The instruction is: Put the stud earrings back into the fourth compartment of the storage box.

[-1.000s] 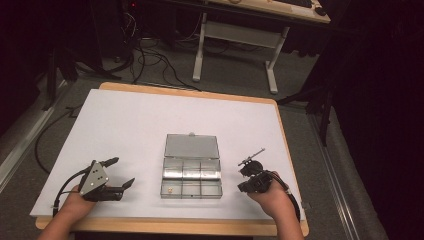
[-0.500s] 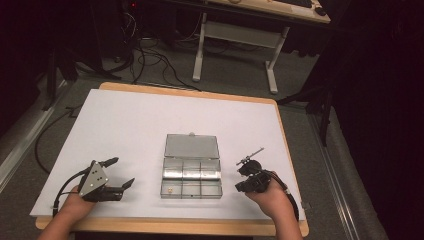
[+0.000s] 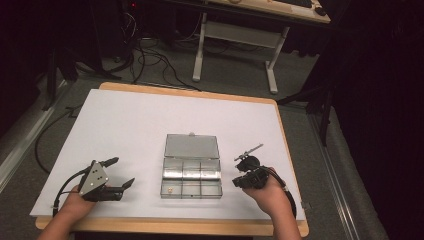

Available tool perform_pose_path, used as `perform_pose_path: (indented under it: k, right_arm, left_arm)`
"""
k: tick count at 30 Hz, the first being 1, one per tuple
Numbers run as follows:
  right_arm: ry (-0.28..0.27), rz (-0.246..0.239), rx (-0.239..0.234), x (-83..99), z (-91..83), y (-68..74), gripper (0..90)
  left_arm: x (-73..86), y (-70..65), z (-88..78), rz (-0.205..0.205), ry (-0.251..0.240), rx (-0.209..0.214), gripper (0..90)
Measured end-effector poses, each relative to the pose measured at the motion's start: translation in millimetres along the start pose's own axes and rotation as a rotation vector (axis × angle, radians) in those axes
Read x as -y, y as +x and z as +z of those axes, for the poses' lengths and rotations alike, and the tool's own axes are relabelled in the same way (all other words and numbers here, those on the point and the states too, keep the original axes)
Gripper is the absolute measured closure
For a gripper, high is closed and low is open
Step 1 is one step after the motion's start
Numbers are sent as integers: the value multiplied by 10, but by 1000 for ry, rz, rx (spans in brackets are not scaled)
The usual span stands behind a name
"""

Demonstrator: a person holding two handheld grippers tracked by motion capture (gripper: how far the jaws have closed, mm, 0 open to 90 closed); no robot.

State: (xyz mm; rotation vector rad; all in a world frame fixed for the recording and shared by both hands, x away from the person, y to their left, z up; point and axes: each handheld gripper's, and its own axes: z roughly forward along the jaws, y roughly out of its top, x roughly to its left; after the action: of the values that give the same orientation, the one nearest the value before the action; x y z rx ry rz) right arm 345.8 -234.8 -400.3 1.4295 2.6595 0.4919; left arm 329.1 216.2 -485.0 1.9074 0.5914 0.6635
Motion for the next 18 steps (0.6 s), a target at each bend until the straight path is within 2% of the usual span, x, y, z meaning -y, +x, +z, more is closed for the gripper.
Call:
perform_pose_path:
  k: [4,11,15,18]
  right_arm:
    - [-11,-5,5,-81,-38,50,874]
    - [-18,-67,33,-265,-181,186,874]
    - [-35,-85,20,-371,-257,269,874]
    - [-38,-104,6,-462,-254,347,874]
  left_arm:
    - [7,15,-16,-21,-16,-6,150]
    - [6,7,-15,-19,-14,-20,150]
    - [7,22,-13,-38,-14,-23,151]
    - [7,18,-15,-34,-15,-25,151]
